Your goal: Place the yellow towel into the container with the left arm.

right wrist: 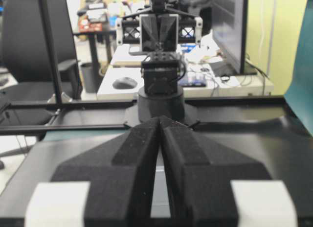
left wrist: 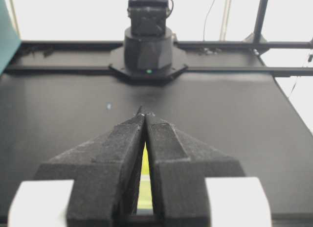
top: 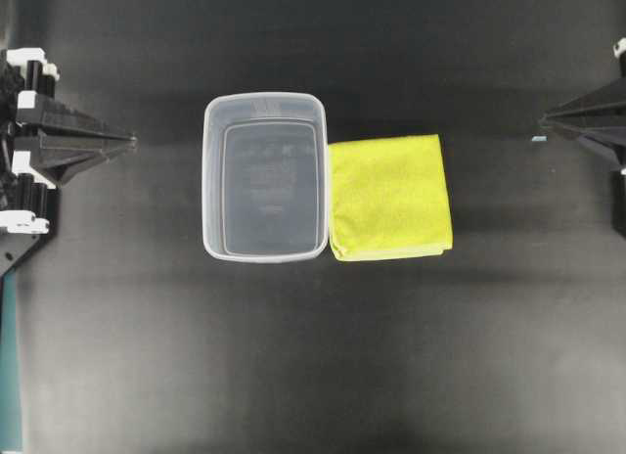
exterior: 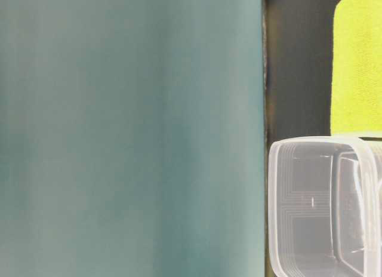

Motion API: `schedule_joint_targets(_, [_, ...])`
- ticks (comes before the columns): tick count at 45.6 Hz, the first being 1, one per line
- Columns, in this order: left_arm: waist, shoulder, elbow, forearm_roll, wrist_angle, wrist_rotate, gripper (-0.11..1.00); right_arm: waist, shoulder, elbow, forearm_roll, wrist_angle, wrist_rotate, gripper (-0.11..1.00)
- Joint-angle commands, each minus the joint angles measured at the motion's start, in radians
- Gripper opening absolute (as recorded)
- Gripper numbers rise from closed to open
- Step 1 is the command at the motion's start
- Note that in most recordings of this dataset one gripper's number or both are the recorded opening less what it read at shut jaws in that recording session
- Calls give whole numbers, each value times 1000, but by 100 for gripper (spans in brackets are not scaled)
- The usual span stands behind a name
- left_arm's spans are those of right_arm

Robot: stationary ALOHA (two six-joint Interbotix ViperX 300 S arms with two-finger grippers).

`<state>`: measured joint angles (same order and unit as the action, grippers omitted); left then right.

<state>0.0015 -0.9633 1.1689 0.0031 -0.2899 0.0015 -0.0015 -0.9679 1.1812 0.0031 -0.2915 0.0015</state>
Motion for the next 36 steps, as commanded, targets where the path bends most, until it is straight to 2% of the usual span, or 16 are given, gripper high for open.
schedule_joint_targets(1, [48,34,-46,38,-8,-9,6,0,9,-17,9,-8,9,1])
schedule_joint_targets(5, [60,86,-78,38,-5,-6,0,0,5,-14,14,-5,20,1])
schedule_joint_targets(9, [64,146,-104,38,-3,-8,2,-8,3,-9,14,-2,31,1])
schedule_joint_targets(12, [64,189,-124,38,-2,-8,5,-12,0,-9,15,-2,32,6])
schedule_joint_targets(15, [61,239,-163,38,8,-8,16,-14,-8,-9,14,-2,32,16])
schedule_joint_targets(19, [60,288,-221,38,48,-8,36,-23,-21,-12,15,15,32,38])
schedule_joint_targets(23, [64,351,-316,38,155,-6,59,-37,-38,-12,15,57,32,63])
schedule_joint_targets(26, [66,405,-391,38,247,-6,72,-49,-55,-15,14,103,32,75])
schedule_joint_targets(29, [66,457,-449,38,327,3,78,-67,-77,-17,15,155,32,79])
schedule_joint_targets(36, [64,623,-607,38,522,14,83,-106,-135,-18,14,224,32,78])
